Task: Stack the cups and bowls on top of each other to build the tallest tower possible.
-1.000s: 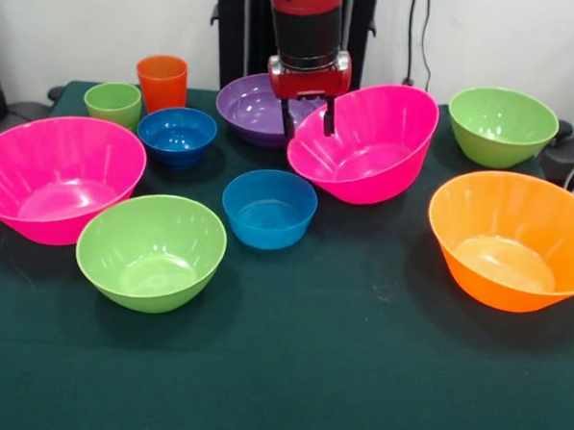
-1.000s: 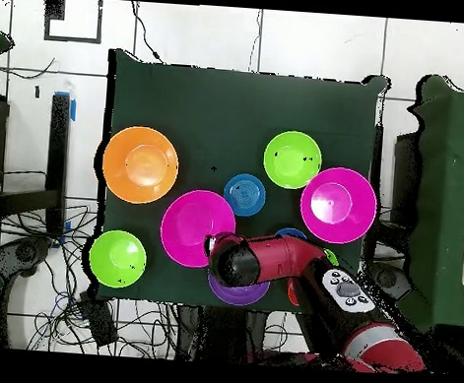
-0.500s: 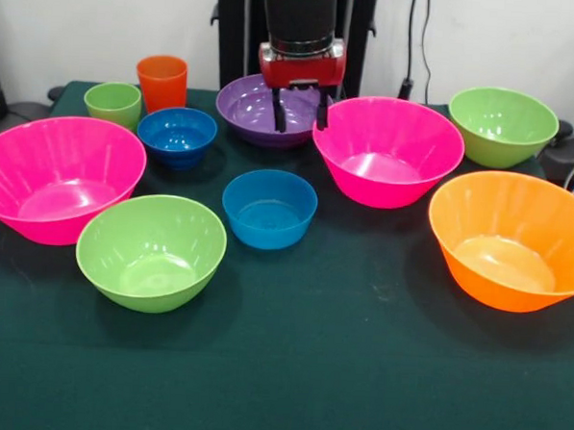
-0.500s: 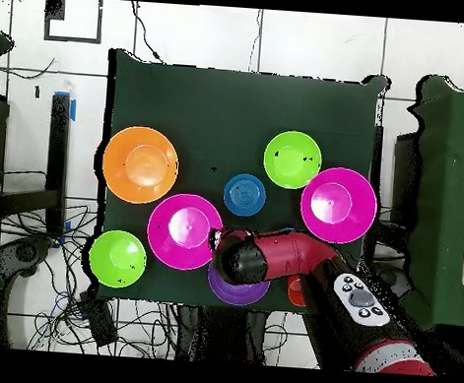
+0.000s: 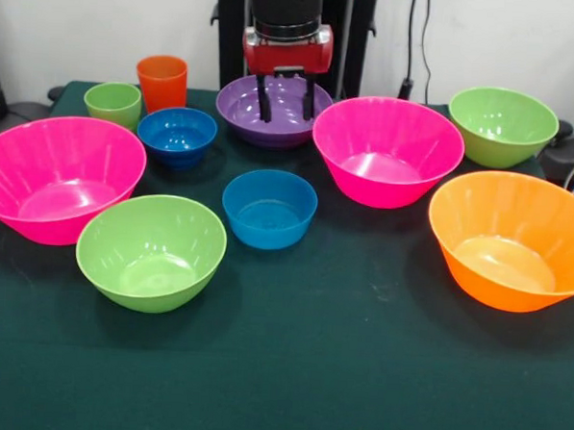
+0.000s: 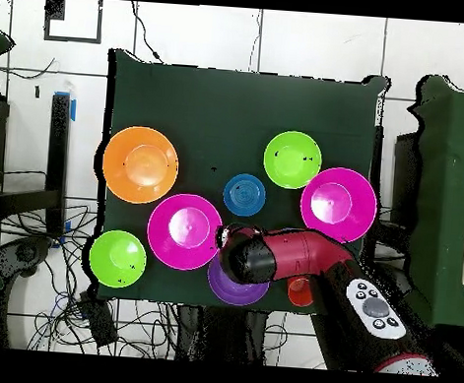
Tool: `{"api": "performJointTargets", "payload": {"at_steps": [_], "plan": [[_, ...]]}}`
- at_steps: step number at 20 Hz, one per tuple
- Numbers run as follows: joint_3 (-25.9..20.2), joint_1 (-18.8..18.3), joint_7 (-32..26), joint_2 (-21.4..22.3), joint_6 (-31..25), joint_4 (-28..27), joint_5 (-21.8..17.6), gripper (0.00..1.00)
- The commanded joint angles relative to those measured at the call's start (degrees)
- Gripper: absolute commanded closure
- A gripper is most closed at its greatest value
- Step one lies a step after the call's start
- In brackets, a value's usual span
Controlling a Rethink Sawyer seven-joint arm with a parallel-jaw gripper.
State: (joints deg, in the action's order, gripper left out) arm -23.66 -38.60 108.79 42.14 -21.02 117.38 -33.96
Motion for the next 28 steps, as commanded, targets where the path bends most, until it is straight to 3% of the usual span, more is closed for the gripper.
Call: {"api": "performJointTargets", "payload": {"at_steps": [1,14,22,28], "plan": [[-2.6,3.7,-2.2,-4.2,0.1,-0.1,-4.2,0.00],[1.8,11.1,5.8,-7.9,8.0,-1.2,-3.0,0.00],[1.7,9.5,1.0,-13.4,9.1,-5.8,-4.2,0.00],[1.2,8.5,-0.3,-14.4,9.1,-6.2,-4.8,0.00]]}}
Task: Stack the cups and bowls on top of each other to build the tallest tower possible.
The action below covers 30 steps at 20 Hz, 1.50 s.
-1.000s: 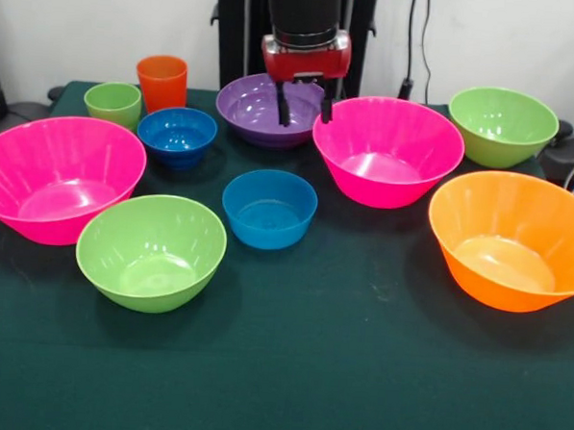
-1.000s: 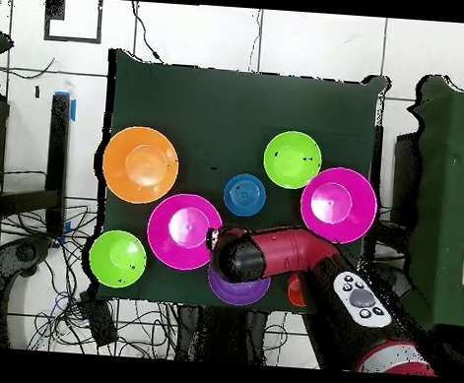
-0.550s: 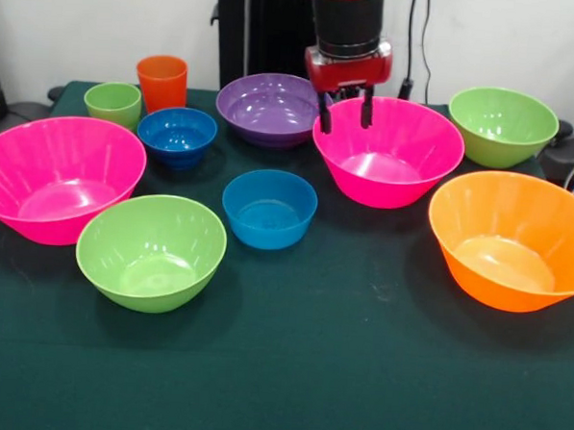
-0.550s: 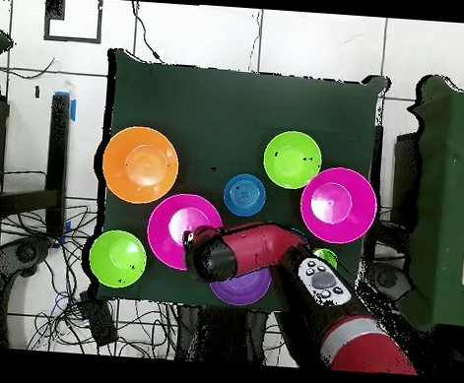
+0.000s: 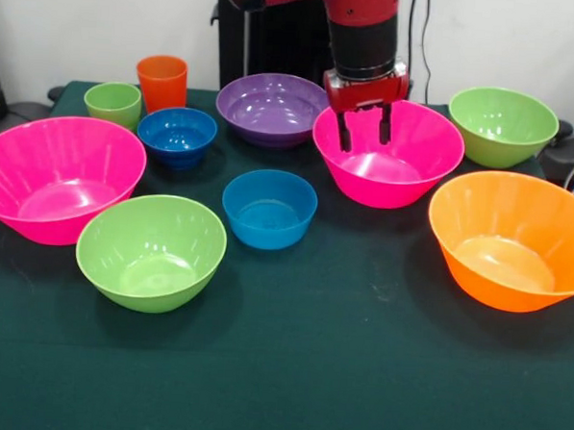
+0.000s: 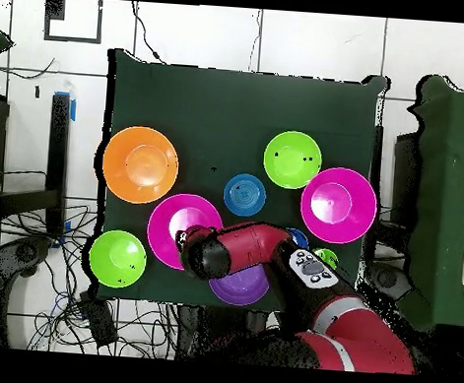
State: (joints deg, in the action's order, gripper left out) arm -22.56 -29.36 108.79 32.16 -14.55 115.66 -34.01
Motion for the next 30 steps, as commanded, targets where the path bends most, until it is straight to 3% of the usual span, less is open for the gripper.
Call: {"api": "performJointTargets", "payload": {"at_steps": [1,5,13,22,30], "plan": [[-0.1,-1.0,-0.6,-4.2,2.2,-4.4,-4.7,0.00],[-1.3,-2.2,-1.7,-1.9,-0.2,-3.4,-4.2,0.00],[-6.5,-6.7,-6.5,8.0,-10.9,2.4,0.7,0.00],[-9.7,-8.3,-6.1,9.7,-14.8,3.6,1.6,0.00],[-9.9,-8.4,-4.1,7.6,-11.8,3.2,-0.4,0.00]]}}
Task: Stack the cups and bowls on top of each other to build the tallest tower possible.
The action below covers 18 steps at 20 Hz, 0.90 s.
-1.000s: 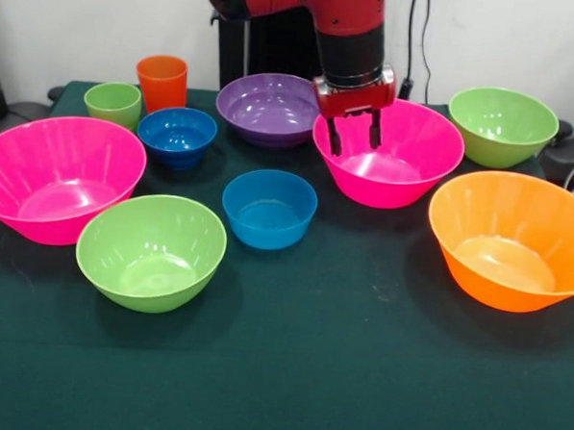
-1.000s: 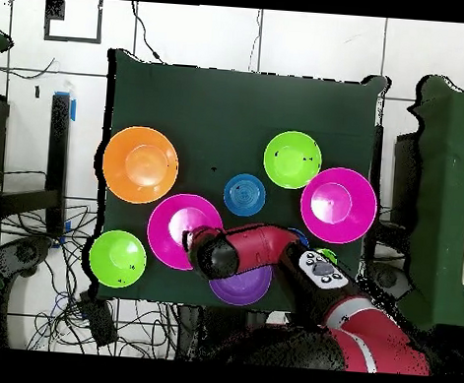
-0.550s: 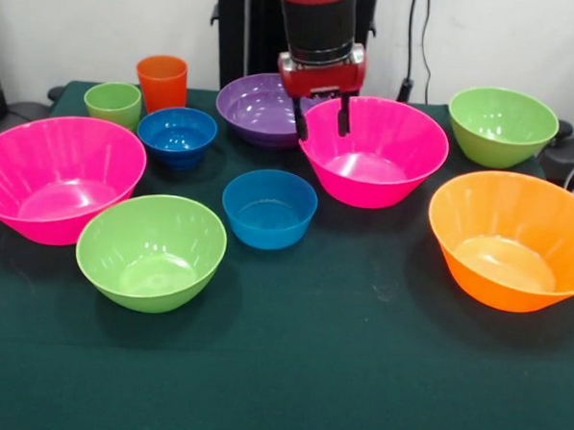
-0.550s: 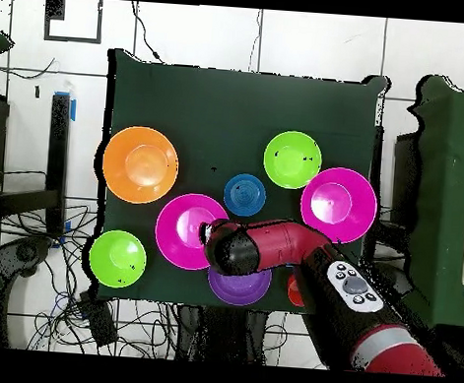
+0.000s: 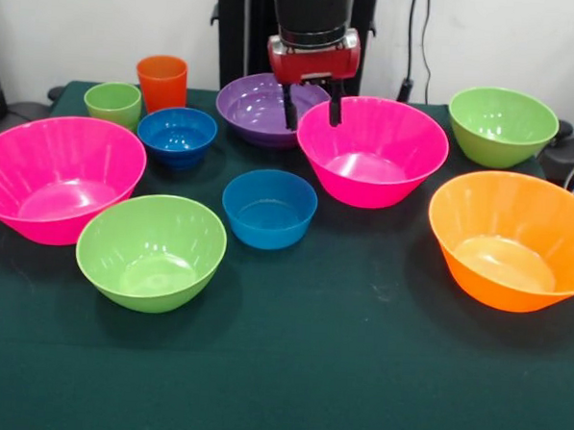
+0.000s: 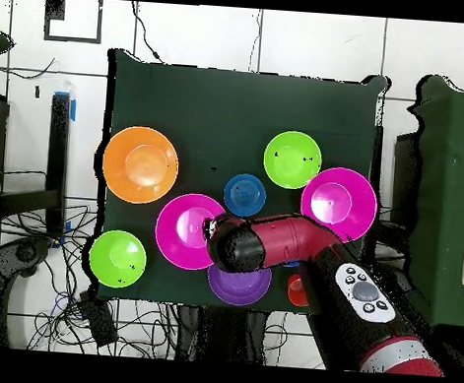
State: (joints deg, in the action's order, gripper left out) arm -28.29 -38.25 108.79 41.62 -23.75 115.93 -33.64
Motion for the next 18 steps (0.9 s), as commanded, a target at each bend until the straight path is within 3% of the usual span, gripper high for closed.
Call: {"api": "performJointTargets", "payload": {"at_steps": [1,11,18], "plan": [[-4.0,0.7,-3.7,-2.5,-2.0,2.7,-1.2,0.00],[-0.6,3.2,-1.4,-6.3,2.7,-0.1,-5.6,0.00],[-3.1,-1.0,-5.7,-5.4,-1.1,0.3,-5.2,0.00]]}}
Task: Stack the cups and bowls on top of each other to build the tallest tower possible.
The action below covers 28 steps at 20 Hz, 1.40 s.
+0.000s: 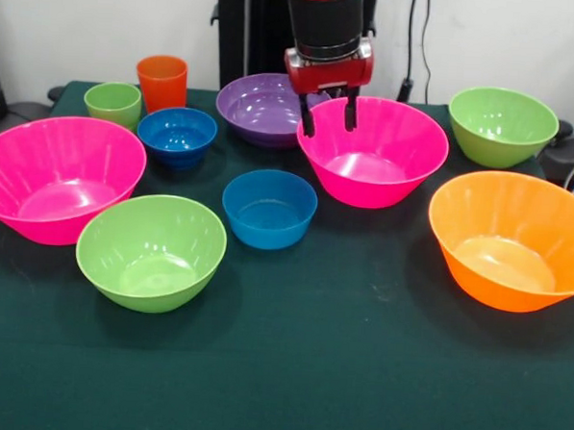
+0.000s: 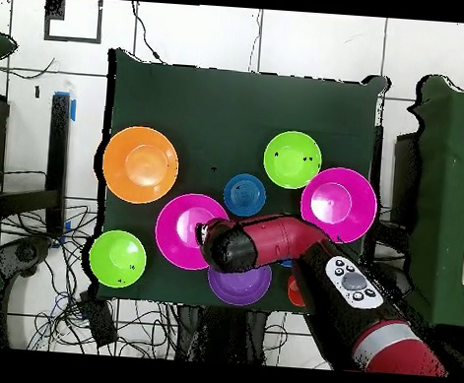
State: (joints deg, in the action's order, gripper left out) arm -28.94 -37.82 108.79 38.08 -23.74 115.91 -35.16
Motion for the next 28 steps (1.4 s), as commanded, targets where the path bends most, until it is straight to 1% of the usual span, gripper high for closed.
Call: {"api": "performJointTargets", "payload": {"at_steps": [1,7,12,15,17,22,24,26,28], "plan": [[-3.4,-2.6,-7.0,-1.2,-2.4,0.7,-3.1,0.00],[-5.3,-4.4,-8.5,0.6,-4.8,1.4,-2.2,0.00],[-7.3,-6.7,-10.2,3.5,-7.8,3.1,-0.7,0.00],[-8.1,-7.4,-10.2,4.5,-8.7,3.7,-0.3,0.00],[-8.0,-7.2,-9.2,3.9,-7.9,3.6,-1.2,0.00],[-6.3,-5.7,-5.9,0.6,-3.7,2.8,-4.3,0.00],[-5.4,-5.0,-4.6,0.0,-2.0,2.8,-5.2,0.00],[-5.1,-4.7,-4.3,-0.3,-1.5,2.7,-5.5,0.00],[-4.1,-4.3,-3.6,-2.3,0.3,1.9,-6.9,0.00]]}}
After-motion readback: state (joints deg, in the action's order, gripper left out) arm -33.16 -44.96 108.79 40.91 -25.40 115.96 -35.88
